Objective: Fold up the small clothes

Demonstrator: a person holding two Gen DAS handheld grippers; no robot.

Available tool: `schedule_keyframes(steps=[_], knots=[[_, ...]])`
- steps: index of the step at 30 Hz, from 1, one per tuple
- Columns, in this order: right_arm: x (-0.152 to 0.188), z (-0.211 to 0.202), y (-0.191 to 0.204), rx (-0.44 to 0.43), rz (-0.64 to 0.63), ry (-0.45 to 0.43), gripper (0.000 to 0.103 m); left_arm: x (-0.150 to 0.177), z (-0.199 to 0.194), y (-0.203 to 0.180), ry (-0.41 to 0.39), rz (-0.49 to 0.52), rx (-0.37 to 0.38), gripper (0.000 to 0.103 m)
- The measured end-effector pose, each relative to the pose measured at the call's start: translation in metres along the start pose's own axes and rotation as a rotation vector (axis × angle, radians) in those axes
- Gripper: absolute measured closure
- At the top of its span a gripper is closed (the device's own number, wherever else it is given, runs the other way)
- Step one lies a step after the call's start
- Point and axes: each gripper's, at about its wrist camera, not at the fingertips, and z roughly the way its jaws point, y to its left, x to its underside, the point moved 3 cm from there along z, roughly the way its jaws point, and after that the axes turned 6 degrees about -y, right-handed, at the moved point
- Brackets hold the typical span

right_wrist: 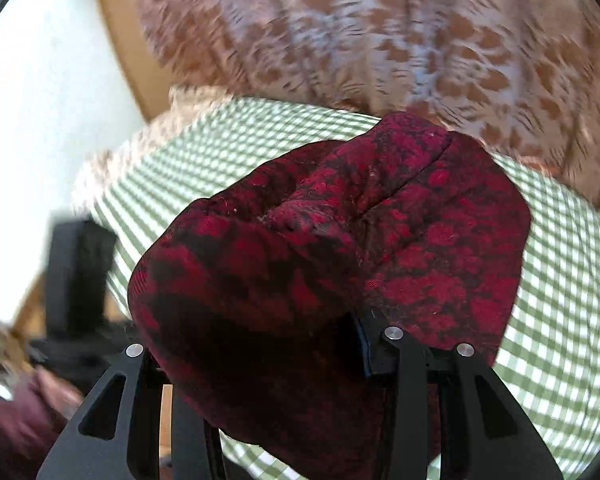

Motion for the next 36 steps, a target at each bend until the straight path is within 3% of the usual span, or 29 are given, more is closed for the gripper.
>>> schedule_keyframes(steps=[6, 8, 11, 17, 21, 23, 24, 27, 28, 30, 31, 33, 36], knots=[[0.038, 0.018, 0.050, 0.154, -0.358, -0.039, 0.063, -0.034, -0.035, 0.004, -0.082, -0.022, 0.019, 0.083], [0.046, 0.020, 0.057, 0.195, -0.435, -0.062, 0.063, -0.044, -0.036, -0.007, -0.075, 0.002, 0.070, 0.072], [0.049, 0.014, 0.056, 0.209, -0.464, -0.090, 0.060, -0.061, -0.022, -0.029, -0.042, 0.069, 0.080, 0.057], [0.042, 0.001, 0.041, 0.179, -0.426, -0.125, 0.060, -0.074, 0.025, -0.066, 0.116, 0.182, 0.024, 0.049], [0.041, 0.000, 0.039, 0.175, -0.433, -0.143, 0.060, -0.073, 0.049, -0.073, 0.205, 0.205, -0.041, 0.050], [0.043, -0.003, 0.040, 0.172, -0.446, -0.156, 0.053, -0.072, 0.056, -0.083, 0.223, 0.261, -0.077, 0.077], [0.043, -0.006, 0.040, 0.165, -0.446, -0.168, 0.044, -0.071, 0.058, -0.087, 0.223, 0.294, -0.094, 0.079], [0.041, -0.020, 0.041, 0.076, -0.440, -0.176, 0.022, -0.071, 0.051, -0.099, 0.185, 0.343, -0.113, 0.084], [0.040, -0.027, 0.039, 0.033, -0.421, -0.171, 0.020, -0.072, 0.048, -0.102, 0.175, 0.353, -0.125, 0.084], [0.035, -0.049, 0.029, -0.125, -0.336, -0.149, 0.011, -0.075, 0.041, -0.103, 0.166, 0.365, -0.138, 0.084], [0.031, -0.066, 0.017, -0.232, -0.260, -0.138, 0.010, -0.076, 0.038, -0.103, 0.159, 0.367, -0.145, 0.084], [0.026, -0.091, -0.011, -0.360, -0.125, -0.134, 0.010, -0.076, 0.029, -0.100, 0.142, 0.375, -0.163, 0.084], [0.022, -0.113, -0.050, -0.383, 0.030, -0.177, 0.010, -0.075, 0.019, -0.092, 0.119, 0.369, -0.181, 0.084]])
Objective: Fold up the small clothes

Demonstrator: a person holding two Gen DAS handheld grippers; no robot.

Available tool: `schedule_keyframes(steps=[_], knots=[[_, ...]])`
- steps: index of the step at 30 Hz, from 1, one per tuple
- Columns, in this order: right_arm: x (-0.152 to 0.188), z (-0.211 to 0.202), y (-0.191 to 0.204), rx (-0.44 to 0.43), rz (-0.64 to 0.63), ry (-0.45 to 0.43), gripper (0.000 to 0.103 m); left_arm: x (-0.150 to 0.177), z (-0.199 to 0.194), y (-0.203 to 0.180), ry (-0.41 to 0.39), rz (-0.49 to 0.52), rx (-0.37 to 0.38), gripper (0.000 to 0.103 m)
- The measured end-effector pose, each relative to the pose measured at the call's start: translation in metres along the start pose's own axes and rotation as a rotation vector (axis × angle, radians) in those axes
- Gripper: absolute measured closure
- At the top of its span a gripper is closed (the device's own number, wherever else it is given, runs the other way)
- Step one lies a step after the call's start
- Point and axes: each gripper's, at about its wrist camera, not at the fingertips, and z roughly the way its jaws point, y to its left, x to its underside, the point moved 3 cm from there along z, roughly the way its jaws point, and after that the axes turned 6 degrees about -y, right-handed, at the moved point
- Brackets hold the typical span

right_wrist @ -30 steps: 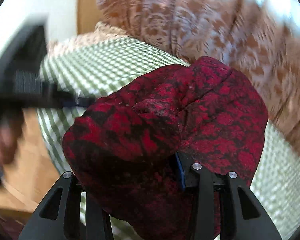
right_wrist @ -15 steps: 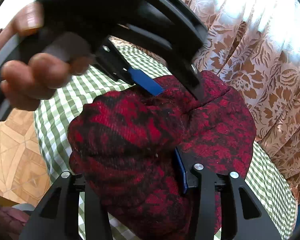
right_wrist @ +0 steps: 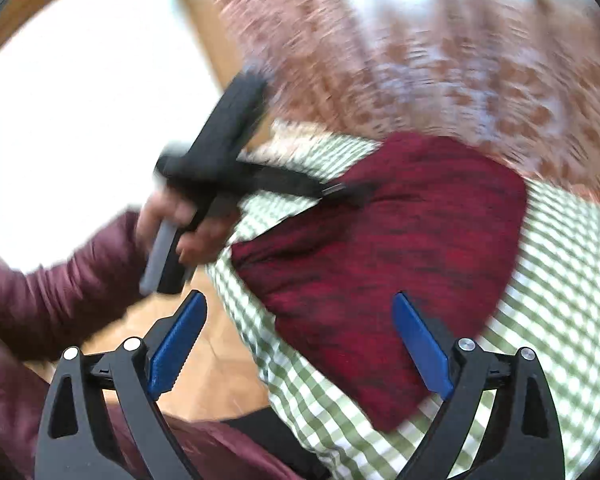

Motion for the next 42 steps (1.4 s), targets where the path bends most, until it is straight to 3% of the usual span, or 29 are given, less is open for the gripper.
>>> schedule_keyframes(steps=[3, 7, 10, 13, 18, 21, 23, 25, 28, 31, 36, 42], knots=[[-0.003, -0.009, -0.031, 0.095, 0.080, -0.034, 0.017, 0.010, -0.007, 0.012, -0.017, -0.034, -0.013, 0.084], [-0.001, 0.027, -0.032, 0.167, 0.074, -0.009, 0.030, 0.026, -0.014, 0.030, -0.047, -0.091, -0.038, 0.084], [0.002, 0.068, -0.025, 0.190, 0.043, 0.039, 0.035, 0.040, -0.009, 0.049, -0.060, -0.109, -0.135, 0.084], [0.019, 0.105, -0.018, 0.291, -0.066, 0.074, 0.035, 0.055, 0.004, 0.073, -0.071, -0.186, -0.157, 0.082], [0.037, 0.119, -0.007, 0.415, -0.236, 0.051, 0.034, 0.059, 0.004, 0.054, -0.135, -0.108, -0.257, 0.080], [0.026, 0.109, -0.019, 0.343, -0.143, 0.091, 0.033, 0.058, -0.002, 0.042, -0.161, -0.048, -0.274, 0.080], [0.009, 0.093, -0.037, 0.231, 0.025, 0.099, 0.033, 0.058, -0.006, 0.037, -0.173, -0.015, -0.289, 0.080], [-0.006, 0.081, -0.048, 0.190, 0.136, 0.064, 0.033, 0.058, -0.007, 0.035, -0.184, -0.006, -0.296, 0.080], [-0.032, 0.076, -0.061, 0.207, 0.214, -0.013, 0.033, 0.059, -0.009, 0.037, -0.196, -0.015, -0.289, 0.080], [-0.053, 0.097, -0.071, 0.264, 0.232, -0.023, 0.033, 0.059, -0.010, 0.037, -0.202, -0.015, -0.290, 0.080], [-0.071, 0.155, -0.088, 0.390, 0.191, 0.041, 0.033, 0.061, -0.009, 0.032, -0.214, 0.005, -0.315, 0.079], [-0.060, 0.187, -0.101, 0.467, 0.159, 0.111, 0.033, 0.064, -0.008, 0.027, -0.225, 0.025, -0.342, 0.079]])
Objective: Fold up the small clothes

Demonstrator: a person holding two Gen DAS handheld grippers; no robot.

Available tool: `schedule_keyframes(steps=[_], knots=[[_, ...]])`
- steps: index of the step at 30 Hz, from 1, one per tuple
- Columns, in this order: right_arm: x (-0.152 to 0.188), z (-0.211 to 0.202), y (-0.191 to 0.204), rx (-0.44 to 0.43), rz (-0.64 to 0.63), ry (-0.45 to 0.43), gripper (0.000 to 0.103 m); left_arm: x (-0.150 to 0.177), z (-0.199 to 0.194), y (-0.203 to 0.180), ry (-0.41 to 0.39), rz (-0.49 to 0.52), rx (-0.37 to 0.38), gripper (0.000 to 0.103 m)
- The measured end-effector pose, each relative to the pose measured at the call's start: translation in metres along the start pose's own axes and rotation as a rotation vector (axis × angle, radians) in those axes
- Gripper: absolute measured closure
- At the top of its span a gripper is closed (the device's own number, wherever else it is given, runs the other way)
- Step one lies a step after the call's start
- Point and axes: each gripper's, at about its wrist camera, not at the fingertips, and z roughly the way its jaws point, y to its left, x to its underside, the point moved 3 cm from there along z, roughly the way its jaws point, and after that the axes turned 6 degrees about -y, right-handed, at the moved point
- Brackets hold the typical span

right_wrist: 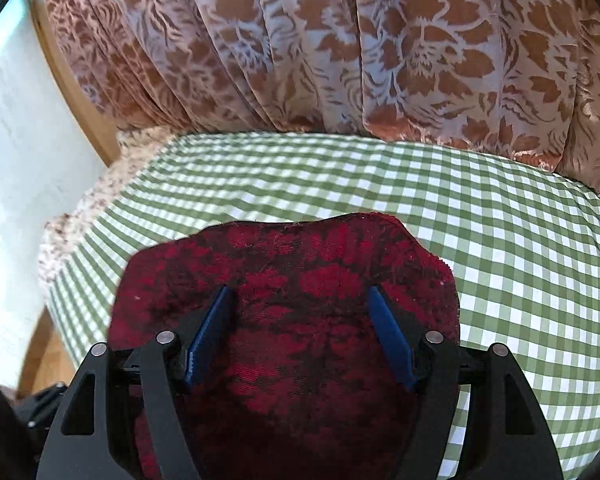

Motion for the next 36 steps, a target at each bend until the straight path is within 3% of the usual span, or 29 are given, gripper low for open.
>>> schedule_keyframes(steps=[9, 12, 15, 17, 18, 21, 23, 26, 27, 33, 36], knots=[[0.021, 0.021, 0.009, 0.141, -0.127, -0.013, 0.029, 0.008, 0.002, -0.003, -0.019, 0.021, -0.032, 0.079], [0.019, 0.020, 0.007, 0.130, -0.121, -0.009, 0.029, 0.008, 0.000, -0.003, -0.021, 0.018, -0.034, 0.079], [0.017, 0.013, 0.004, 0.105, -0.093, -0.021, 0.023, 0.006, -0.007, -0.004, -0.032, 0.012, -0.053, 0.068], [0.012, 0.003, -0.001, 0.061, -0.041, -0.034, 0.012, 0.002, -0.016, 0.001, -0.048, -0.011, -0.082, 0.038], [0.008, -0.004, -0.007, 0.026, 0.000, -0.040, 0.004, 0.001, -0.019, 0.005, -0.052, -0.024, -0.086, 0.033], [0.003, -0.025, -0.024, -0.041, 0.096, -0.069, 0.004, -0.004, -0.023, 0.013, -0.032, -0.064, -0.053, 0.025], [0.004, -0.039, -0.036, -0.075, 0.139, -0.083, 0.004, -0.006, -0.022, 0.016, -0.008, -0.086, -0.012, 0.014], [0.015, -0.056, -0.061, -0.142, 0.220, -0.079, 0.004, -0.009, -0.016, 0.019, 0.042, -0.160, 0.119, 0.004], [0.021, -0.057, -0.069, -0.163, 0.250, -0.062, 0.003, -0.008, -0.012, 0.022, 0.064, -0.203, 0.169, 0.004], [0.078, -0.048, -0.105, -0.340, 0.439, 0.092, 0.003, 0.004, 0.014, 0.025, 0.143, -0.245, 0.243, 0.004], [0.103, -0.039, -0.104, -0.479, 0.511, 0.141, 0.003, 0.021, 0.029, 0.034, 0.183, -0.293, 0.316, 0.004]])
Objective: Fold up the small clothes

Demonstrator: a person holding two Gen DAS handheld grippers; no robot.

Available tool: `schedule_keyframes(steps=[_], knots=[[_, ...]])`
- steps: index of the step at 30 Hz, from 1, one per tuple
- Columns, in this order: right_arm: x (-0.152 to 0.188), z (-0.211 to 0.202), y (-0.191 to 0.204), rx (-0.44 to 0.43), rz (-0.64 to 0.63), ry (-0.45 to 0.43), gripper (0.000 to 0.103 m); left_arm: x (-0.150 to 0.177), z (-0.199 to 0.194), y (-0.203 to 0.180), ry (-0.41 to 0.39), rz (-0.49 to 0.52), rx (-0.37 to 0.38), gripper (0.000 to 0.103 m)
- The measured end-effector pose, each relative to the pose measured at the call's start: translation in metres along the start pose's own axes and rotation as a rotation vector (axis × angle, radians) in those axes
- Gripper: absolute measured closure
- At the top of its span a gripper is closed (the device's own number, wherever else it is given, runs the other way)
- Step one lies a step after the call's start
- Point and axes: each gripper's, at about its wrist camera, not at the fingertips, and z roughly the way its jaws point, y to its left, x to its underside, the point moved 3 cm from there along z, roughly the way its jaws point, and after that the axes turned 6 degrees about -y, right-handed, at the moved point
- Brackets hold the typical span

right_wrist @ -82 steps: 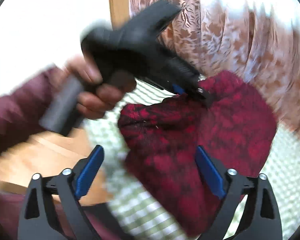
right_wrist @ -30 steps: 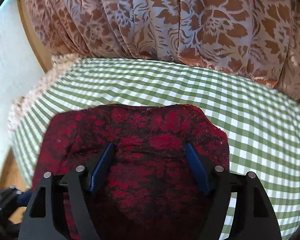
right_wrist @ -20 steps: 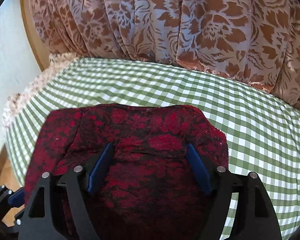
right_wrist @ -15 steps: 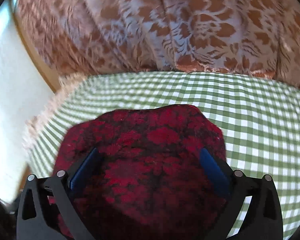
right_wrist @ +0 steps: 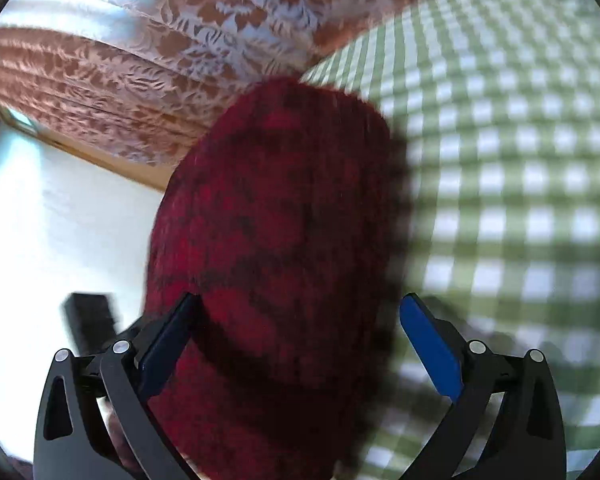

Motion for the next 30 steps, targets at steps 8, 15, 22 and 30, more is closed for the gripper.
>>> schedule_keyframes(steps=[8, 15, 22, 30], knots=[[0.011, 0.032, 0.008, -0.130, -0.023, 0.040, 0.003, 0.019, 0.016, 0.024, -0.003, -0.150, 0.246, 0.020], [-0.009, 0.037, 0.043, -0.158, -0.115, 0.061, 0.012, -0.003, -0.006, 0.003, -0.061, -0.073, 0.308, 0.034], [-0.080, 0.040, 0.077, -0.208, -0.210, 0.027, 0.013, -0.075, -0.005, -0.015, -0.147, 0.017, 0.294, 0.034], [-0.173, 0.094, 0.062, -0.178, -0.203, 0.061, 0.013, -0.150, 0.049, -0.005, -0.148, 0.042, 0.160, 0.033]])
